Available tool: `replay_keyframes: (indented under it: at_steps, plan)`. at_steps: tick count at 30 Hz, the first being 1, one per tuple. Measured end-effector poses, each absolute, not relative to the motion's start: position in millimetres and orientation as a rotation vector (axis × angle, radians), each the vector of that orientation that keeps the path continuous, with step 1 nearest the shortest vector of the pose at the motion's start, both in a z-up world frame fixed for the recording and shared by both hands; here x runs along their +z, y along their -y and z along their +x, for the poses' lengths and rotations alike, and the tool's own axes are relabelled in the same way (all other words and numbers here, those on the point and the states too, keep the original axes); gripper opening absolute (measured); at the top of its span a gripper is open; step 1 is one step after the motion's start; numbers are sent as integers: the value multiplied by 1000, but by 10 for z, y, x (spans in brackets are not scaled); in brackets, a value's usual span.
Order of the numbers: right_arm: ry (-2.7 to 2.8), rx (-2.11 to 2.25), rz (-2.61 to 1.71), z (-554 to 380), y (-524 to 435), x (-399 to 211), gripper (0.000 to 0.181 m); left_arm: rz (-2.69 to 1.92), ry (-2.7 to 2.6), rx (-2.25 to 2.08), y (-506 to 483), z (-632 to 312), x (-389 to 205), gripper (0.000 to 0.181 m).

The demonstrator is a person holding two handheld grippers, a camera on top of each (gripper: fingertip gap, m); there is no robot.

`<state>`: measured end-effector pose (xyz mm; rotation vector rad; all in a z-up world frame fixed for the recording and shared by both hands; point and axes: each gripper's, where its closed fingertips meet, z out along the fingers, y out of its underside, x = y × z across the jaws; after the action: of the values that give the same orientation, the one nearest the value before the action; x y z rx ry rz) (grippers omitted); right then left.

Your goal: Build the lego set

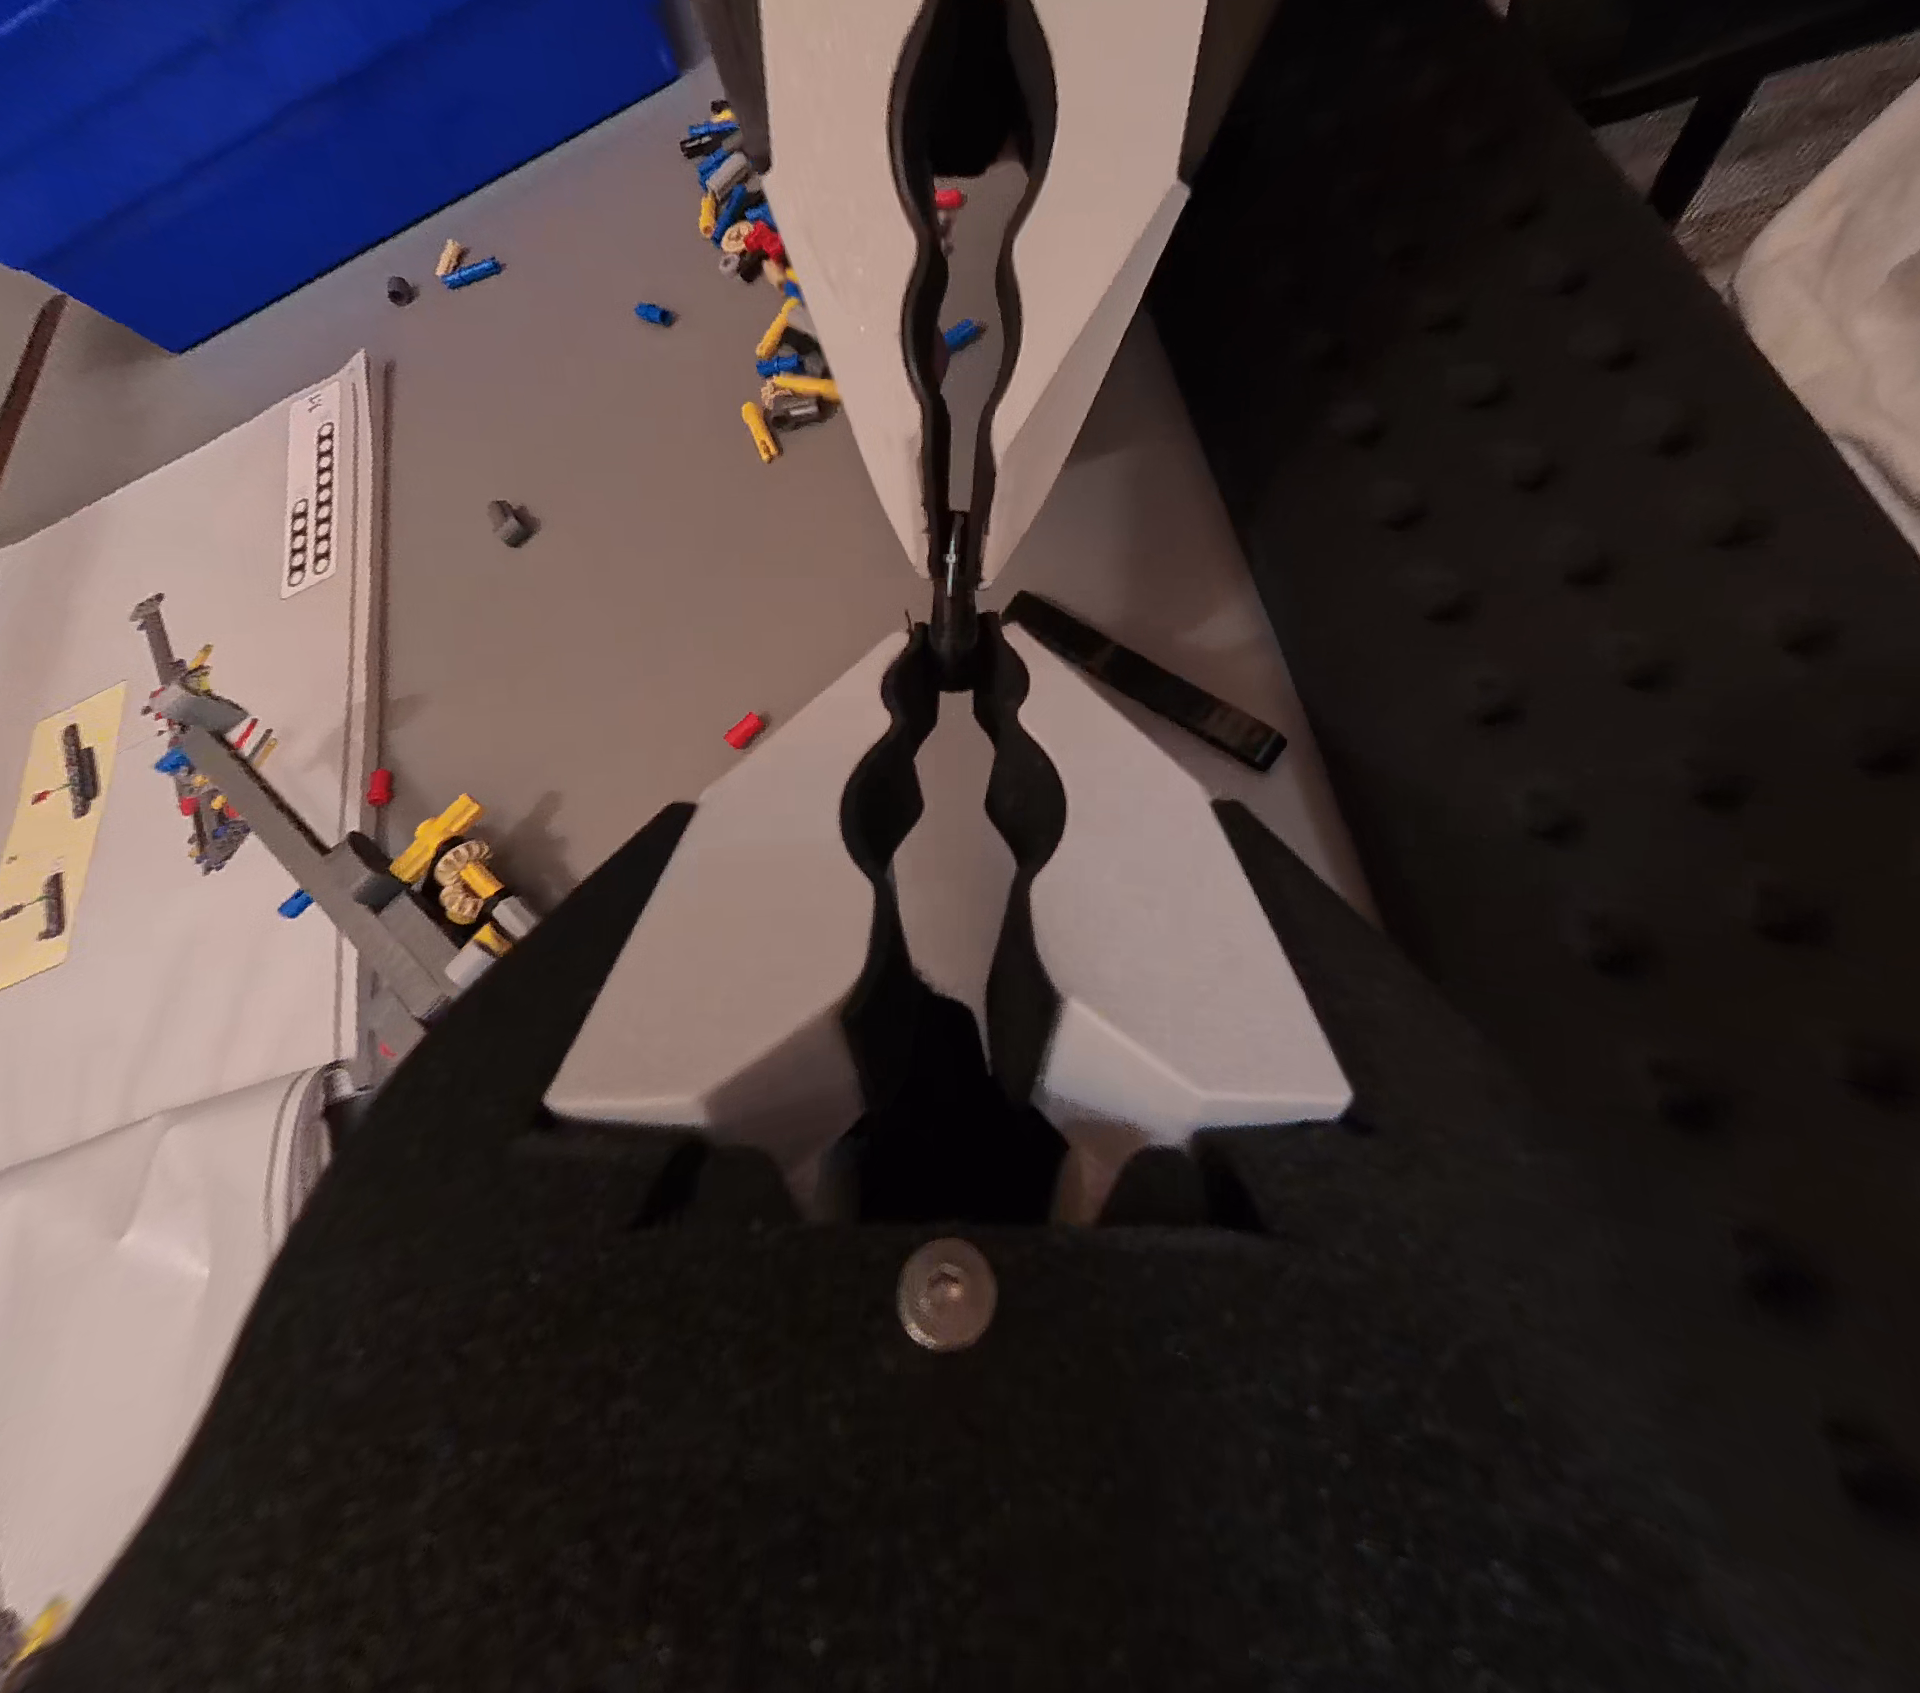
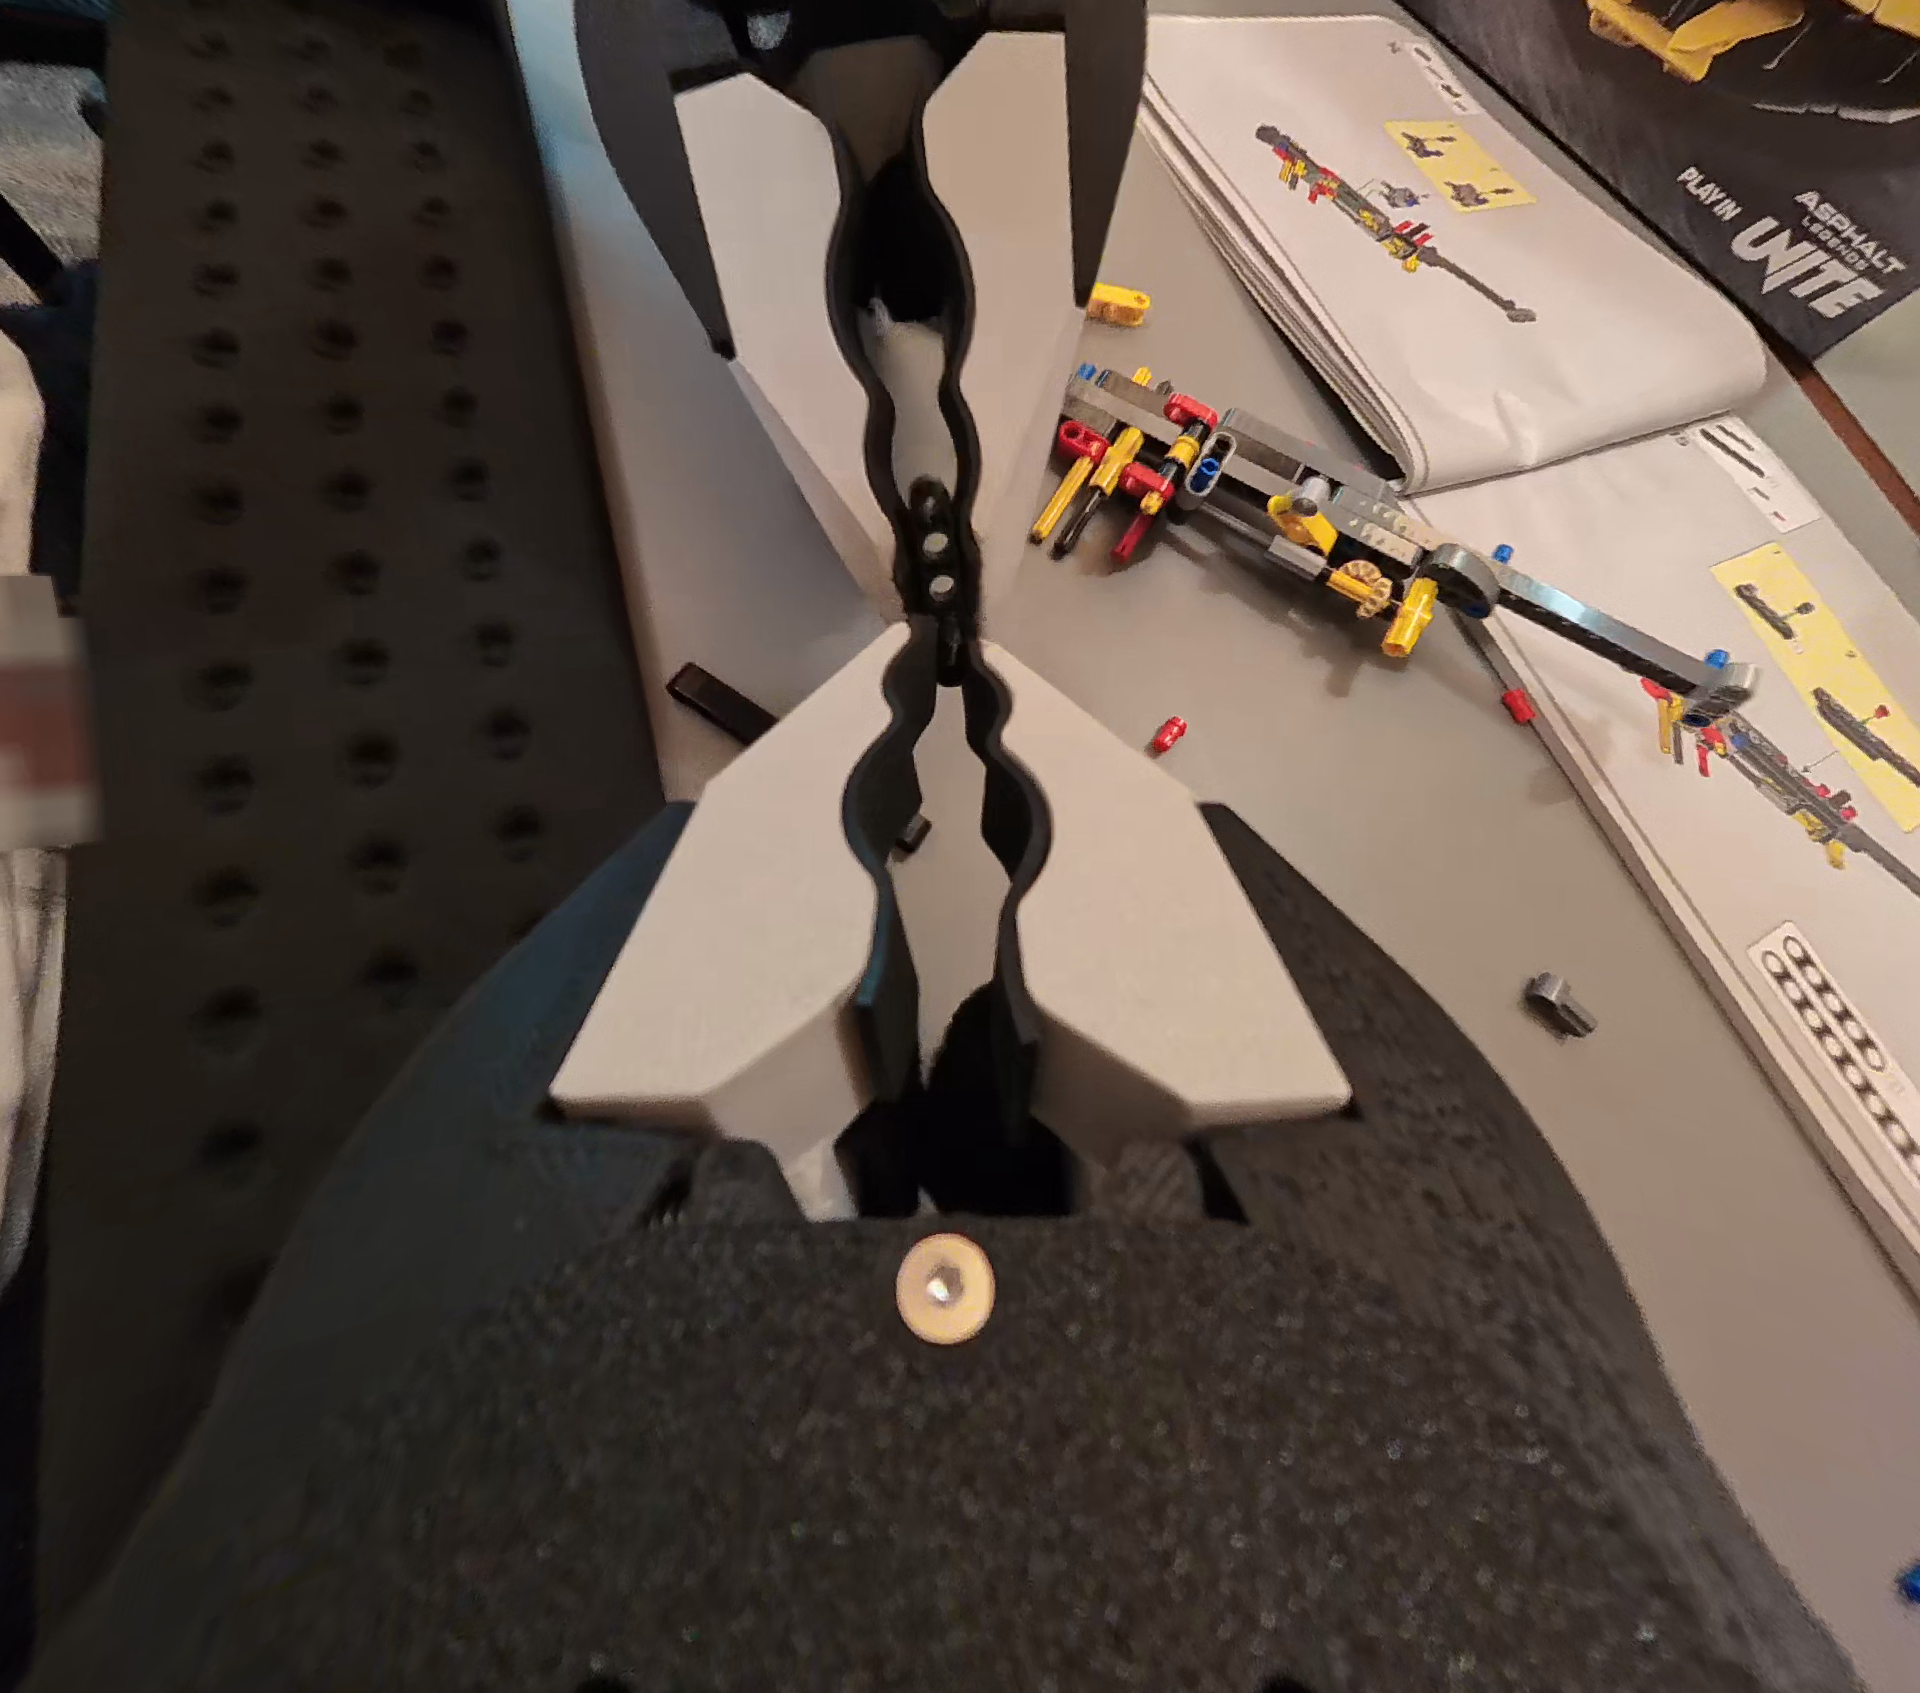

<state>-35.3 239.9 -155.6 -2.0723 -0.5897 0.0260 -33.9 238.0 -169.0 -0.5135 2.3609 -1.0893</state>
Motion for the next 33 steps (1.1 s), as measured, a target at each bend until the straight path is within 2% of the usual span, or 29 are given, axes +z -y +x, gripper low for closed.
replay_keyframes:
  at_steps: [11,18,24,30,31,33]
  plan:
    - [666,-96,-2135,-330,-2419,-1729,4,-377,-2361,-741,-2442,-299,-1858,4]
    - [672,-89,-2120,-346,-2436,-1742,4,-317,-2339,-665,-2452,-290,-1863,4]
    - [444,194,-2025,-327,-2437,-1556,5,-413,-2281,-877,-2414,-254,-1714,5]
    - [35,808,-1731,-207,-2412,-1094,44,-363,-2055,-996,-2463,-200,-1293,4]
    - [9,940,-1699,-261,-2412,-1041,45,-330,-2011,-1006,-2445,-212,-1208,4]
    - [-19,1087,-1652,-335,-2430,-976,36,-267,-1940,-989,-2424,-236,-1090,5]
